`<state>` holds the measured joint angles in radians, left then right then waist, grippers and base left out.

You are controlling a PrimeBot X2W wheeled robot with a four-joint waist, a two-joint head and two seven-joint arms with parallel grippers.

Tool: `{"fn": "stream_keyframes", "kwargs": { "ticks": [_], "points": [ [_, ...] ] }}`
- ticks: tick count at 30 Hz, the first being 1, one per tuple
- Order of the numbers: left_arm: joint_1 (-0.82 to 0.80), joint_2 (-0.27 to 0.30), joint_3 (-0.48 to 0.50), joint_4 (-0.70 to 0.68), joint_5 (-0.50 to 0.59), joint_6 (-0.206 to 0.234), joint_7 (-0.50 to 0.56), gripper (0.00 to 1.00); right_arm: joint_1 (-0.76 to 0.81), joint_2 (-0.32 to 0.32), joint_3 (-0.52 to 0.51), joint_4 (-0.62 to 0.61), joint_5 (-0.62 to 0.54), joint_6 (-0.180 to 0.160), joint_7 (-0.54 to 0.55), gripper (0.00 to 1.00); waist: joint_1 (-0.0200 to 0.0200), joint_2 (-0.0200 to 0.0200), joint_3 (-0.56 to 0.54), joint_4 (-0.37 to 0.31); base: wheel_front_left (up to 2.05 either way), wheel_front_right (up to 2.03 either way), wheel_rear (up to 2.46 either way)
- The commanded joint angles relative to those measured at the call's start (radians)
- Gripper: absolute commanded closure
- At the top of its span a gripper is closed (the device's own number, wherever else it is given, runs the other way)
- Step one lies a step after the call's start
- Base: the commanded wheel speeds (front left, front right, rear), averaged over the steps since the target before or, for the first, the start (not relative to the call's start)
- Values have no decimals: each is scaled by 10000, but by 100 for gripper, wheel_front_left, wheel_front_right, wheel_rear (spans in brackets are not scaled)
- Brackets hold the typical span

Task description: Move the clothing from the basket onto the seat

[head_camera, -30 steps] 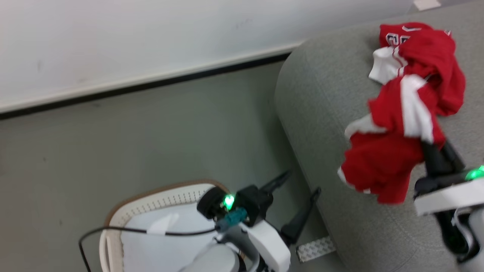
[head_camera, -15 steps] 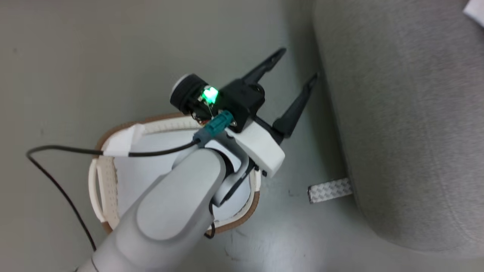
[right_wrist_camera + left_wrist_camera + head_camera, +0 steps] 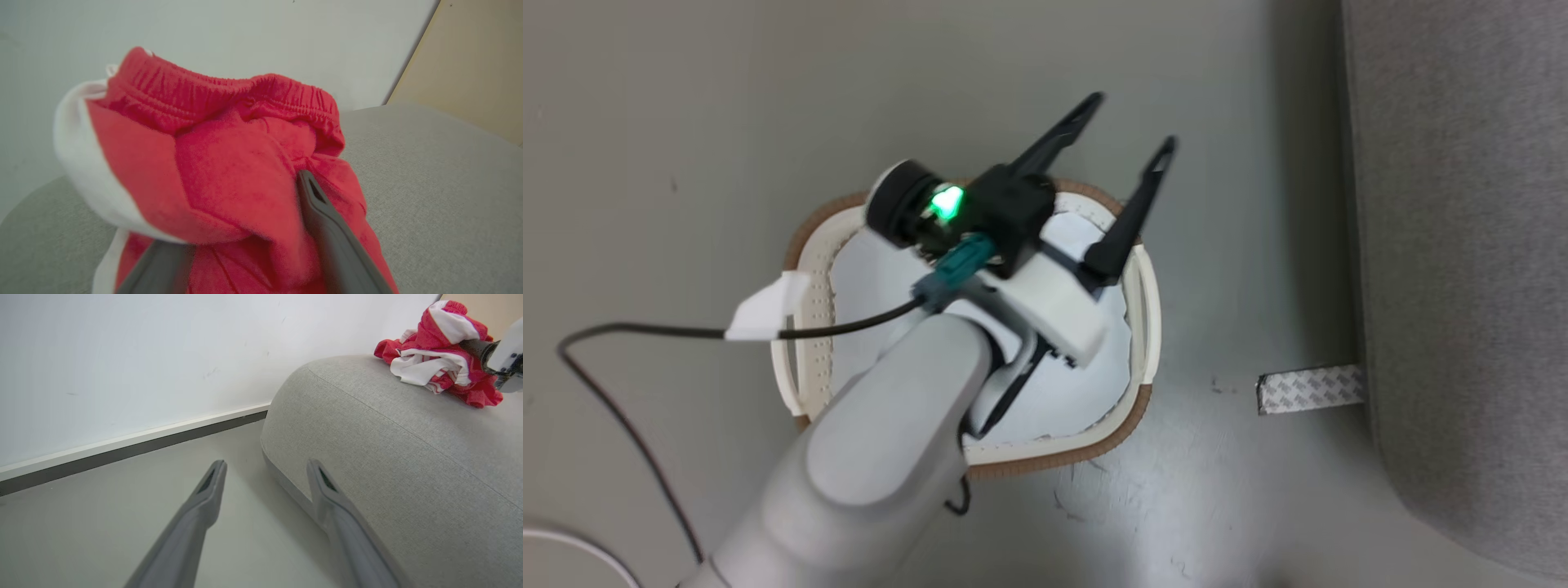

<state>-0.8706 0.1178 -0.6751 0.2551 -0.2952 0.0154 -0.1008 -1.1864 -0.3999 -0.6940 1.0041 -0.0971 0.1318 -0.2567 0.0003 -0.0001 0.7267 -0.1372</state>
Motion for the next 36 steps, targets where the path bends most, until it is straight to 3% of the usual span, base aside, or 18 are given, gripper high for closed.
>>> {"fn": "stream_keyframes", "kwargs": {
  "ticks": [1,7,15,23,27,36],
  "points": [
    [299,168,84,129,-132,36,-189,0,185,207,-168,0,-336,-22,-63,0,-3,1,-292,-128,0,0,0],
    [1398,457,243,557,-596,159,-611,0,1143,1202,373,-864,-863,-22,-84,0,-3,1,-1666,-464,0,0,0],
    [3247,759,750,807,-1313,560,-1278,0,3742,1781,2103,-2489,63,-22,-88,0,-3,1,-3971,-547,0,0,0],
    [5234,1047,1658,466,-1743,1193,-1624,0,6742,2217,3747,-5260,1641,-22,-75,0,-3,1,-5638,-63,0,0,0],
    [6202,1168,2319,158,-1663,1438,-1634,0,8246,2452,4487,-6628,1866,-22,-74,0,-3,1,-6211,240,0,0,0],
    [8331,885,4058,-466,-996,1327,-1635,0,10887,3191,6052,-7690,1561,-24,-73,0,-3,1,-7247,599,0,0,0]
  ]
}}
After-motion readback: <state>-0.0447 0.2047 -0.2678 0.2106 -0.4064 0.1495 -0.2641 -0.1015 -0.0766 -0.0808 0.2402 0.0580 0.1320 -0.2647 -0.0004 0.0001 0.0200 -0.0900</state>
